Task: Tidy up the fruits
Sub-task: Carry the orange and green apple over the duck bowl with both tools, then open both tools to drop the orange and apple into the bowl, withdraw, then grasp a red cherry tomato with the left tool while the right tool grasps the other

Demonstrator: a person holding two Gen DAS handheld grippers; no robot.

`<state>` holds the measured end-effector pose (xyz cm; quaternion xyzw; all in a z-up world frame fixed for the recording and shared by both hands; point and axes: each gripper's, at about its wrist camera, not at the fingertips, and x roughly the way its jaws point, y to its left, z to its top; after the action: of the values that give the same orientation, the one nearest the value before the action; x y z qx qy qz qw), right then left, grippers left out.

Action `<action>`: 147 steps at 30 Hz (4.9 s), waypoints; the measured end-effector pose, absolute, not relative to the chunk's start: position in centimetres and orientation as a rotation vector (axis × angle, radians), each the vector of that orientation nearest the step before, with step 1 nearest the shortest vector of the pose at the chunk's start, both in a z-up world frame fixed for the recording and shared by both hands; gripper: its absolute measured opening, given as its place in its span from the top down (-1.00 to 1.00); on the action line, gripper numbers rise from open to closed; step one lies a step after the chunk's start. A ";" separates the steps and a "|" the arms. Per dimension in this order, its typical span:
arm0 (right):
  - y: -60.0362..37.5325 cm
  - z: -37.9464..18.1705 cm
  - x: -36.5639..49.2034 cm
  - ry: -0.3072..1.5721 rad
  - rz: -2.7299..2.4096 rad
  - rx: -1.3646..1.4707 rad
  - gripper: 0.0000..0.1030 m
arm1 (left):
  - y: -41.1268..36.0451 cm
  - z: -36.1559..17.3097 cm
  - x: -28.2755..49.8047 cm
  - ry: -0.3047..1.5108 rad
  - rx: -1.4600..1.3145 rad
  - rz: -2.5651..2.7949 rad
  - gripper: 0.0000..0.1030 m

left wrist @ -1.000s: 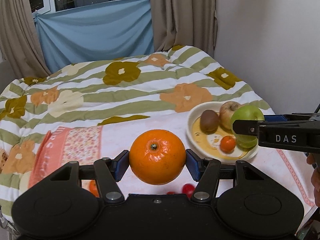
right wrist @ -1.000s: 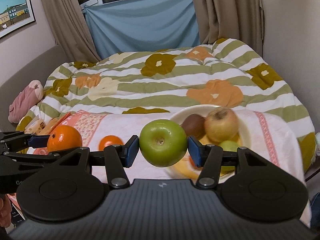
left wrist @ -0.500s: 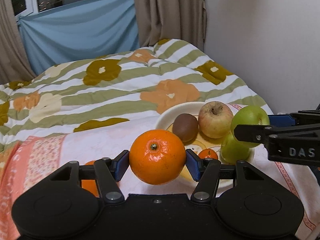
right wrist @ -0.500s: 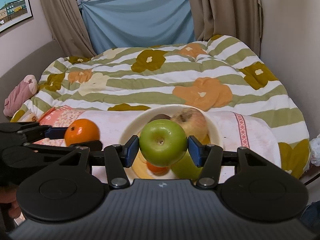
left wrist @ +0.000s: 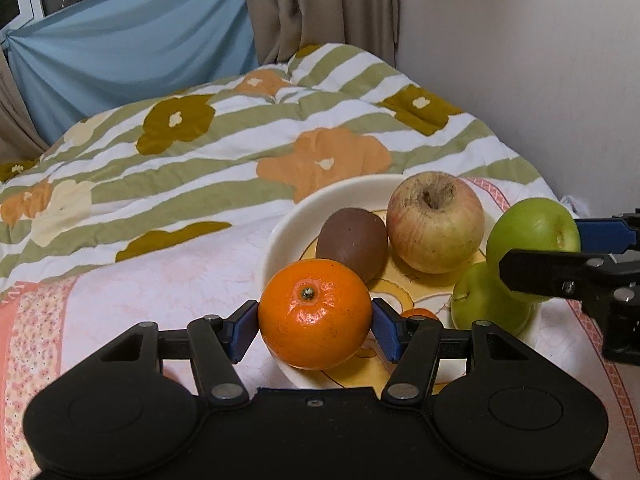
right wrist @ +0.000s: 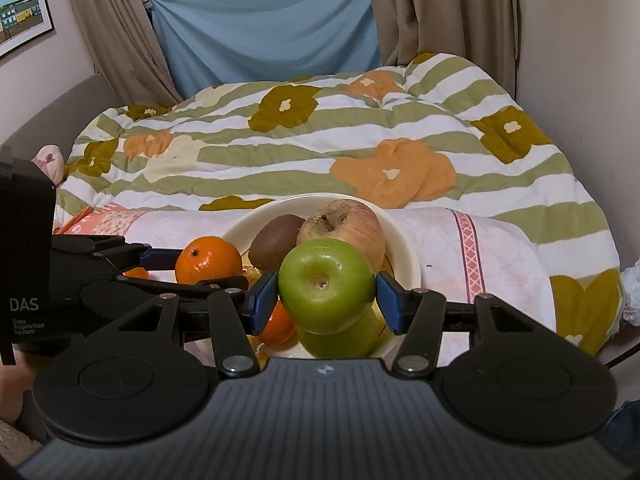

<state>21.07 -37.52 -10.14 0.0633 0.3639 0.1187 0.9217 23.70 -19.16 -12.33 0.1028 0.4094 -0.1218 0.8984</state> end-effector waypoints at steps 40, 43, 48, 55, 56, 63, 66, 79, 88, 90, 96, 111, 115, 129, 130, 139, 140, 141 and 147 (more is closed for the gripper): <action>-31.3 -11.2 23.5 0.712 0.236 0.097 -1.00 | -12.2 -9.1 17.8 0.808 0.132 -0.088 -0.79; -31.4 -10.6 22.9 0.693 0.250 0.069 -1.00 | -11.9 -9.3 17.5 0.806 0.115 -0.073 -0.80; -31.4 -9.6 21.8 0.680 0.256 0.034 -1.00 | -11.6 -8.8 16.5 0.797 0.088 -0.054 -0.80; -31.7 -7.1 20.0 0.655 0.259 0.028 -1.00 | -11.2 -6.7 14.5 0.755 0.083 -0.026 -0.80; -31.7 -6.6 19.7 0.652 0.260 0.030 -1.00 | -11.1 -6.3 14.1 0.749 0.084 -0.023 -0.81; -31.8 -4.2 17.3 0.637 0.246 0.038 -1.00 | -10.5 -3.8 10.8 0.696 0.101 0.001 -0.98; -31.9 -3.7 16.4 0.618 0.251 0.046 -1.00 | -10.4 -3.3 9.7 0.676 0.139 0.019 -1.00; -30.7 -4.7 12.7 0.705 0.318 -0.024 -1.00 | -8.1 -5.0 7.1 0.745 0.207 -0.120 -1.00; -27.9 -7.6 10.0 0.727 0.364 -0.043 -1.00 | -6.2 -7.7 7.9 0.744 0.289 -0.323 -0.99; -27.2 -8.3 9.6 0.719 0.378 -0.052 -1.00 | -6.1 -8.6 8.4 0.744 0.311 -0.372 -0.94; -25.8 -10.4 9.8 0.695 0.420 -0.073 -1.00 | -6.7 -11.5 10.3 0.736 0.426 -0.456 -0.77; -23.3 -14.2 11.2 0.775 0.398 -0.056 -1.00 | -7.7 -15.7 13.5 0.808 0.497 -0.622 -0.30; -23.0 -14.4 11.3 0.783 0.391 -0.038 -1.00 | -7.6 -16.2 14.1 0.817 0.486 -0.631 -0.30; -22.3 -15.2 12.5 0.814 0.393 -0.022 -1.00 | -6.6 -16.1 14.7 0.841 0.427 -0.668 0.26; -22.2 -15.3 12.6 0.820 0.399 -0.021 -1.00 | -6.5 -16.1 14.6 0.842 0.427 -0.663 0.26; -20.6 -16.2 13.5 0.837 0.437 -0.035 -0.69 | -4.3 -15.8 13.6 0.863 0.407 -0.598 0.27; -20.4 -16.3 13.7 0.841 0.440 -0.036 -0.62 | -4.1 -15.8 13.5 0.867 0.402 -0.590 0.27; -20.2 -16.4 13.8 0.845 0.442 -0.036 -0.58 | -3.9 -15.8 13.5 0.869 0.398 -0.581 0.27; -19.4 -16.9 14.5 0.854 0.454 -0.035 -0.45 | -3.1 -15.7 13.2 0.884 0.364 -0.534 0.27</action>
<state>14.55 -19.37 -16.86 -0.0169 0.4106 0.2180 0.8852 13.20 -3.07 -15.70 0.1730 0.4203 -0.2540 0.8538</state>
